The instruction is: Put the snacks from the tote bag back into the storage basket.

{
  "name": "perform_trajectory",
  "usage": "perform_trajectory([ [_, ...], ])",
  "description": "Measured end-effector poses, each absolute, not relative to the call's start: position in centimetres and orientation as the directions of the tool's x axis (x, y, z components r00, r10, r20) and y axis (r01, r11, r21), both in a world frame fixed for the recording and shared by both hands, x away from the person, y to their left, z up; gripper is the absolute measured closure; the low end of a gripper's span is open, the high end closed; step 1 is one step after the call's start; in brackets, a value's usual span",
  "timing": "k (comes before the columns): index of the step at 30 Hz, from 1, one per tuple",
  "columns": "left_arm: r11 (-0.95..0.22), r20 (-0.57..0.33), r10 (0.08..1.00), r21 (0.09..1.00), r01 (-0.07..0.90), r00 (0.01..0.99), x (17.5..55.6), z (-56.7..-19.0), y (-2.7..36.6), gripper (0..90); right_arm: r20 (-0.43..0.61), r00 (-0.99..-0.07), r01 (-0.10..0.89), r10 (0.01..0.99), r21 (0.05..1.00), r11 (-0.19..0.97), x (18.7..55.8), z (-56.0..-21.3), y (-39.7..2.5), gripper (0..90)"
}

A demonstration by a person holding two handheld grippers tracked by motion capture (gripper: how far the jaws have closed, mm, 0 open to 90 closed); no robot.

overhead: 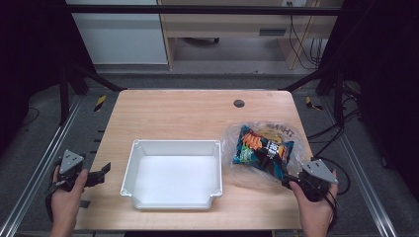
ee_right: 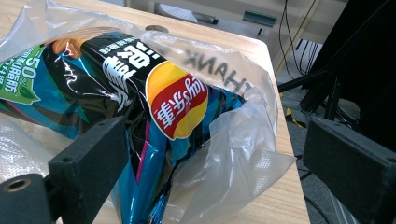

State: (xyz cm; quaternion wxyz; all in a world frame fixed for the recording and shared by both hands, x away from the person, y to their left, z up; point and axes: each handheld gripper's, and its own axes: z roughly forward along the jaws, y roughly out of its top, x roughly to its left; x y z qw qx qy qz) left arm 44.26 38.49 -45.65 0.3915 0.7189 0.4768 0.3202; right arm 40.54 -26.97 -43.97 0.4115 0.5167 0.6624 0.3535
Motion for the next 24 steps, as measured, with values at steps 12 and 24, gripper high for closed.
perform_trajectory([
  [12,-0.233,0.077,0.935,0.87,0.434,0.347,44.23,-45.66,38.48,2.1,-0.221,-0.137,0.388,0.966,0.885,0.257,40.48,-43.87,-26.36,5.9],
  [24,-0.24,0.082,0.933,0.867,0.437,0.351,44.25,-45.74,38.33,2.1,-0.219,-0.162,0.389,0.962,0.882,0.266,40.44,-43.64,-26.03,5.9],
])
